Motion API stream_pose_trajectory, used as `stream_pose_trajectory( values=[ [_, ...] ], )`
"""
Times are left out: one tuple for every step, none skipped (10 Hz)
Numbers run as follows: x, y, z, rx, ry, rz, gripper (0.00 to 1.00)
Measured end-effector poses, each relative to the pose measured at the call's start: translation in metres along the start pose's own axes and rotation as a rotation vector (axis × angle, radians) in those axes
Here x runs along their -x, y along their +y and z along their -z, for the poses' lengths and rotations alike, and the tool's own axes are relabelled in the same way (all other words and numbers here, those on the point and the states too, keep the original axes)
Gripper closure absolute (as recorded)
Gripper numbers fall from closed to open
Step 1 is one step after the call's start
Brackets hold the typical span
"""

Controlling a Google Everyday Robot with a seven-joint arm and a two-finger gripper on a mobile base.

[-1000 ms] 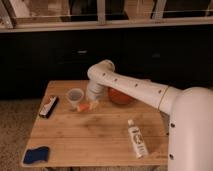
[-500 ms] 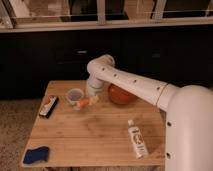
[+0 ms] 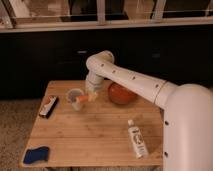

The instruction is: Place the pepper in the ceramic cup

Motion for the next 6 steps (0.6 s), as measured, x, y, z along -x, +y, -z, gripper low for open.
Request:
stream_pose_trajectory(
  values=[
    [0.0,-0.002,0.001,-0.001,0.001,0.003,0.8],
    [0.003,-0.006,0.005,-0.004,0.001,0.017,0.8],
    [0.008,-0.01,0.01,-0.008,0.001,0.029,0.8],
    [0.011,-0.013,0.011,-0.01,0.0,0.035,0.8],
    [0.012,-0.016,0.012,-0.012,0.0,0.037,0.8],
    [0.009,-0.02,0.016,-0.017,0.008,0.023,0.8]
  ],
)
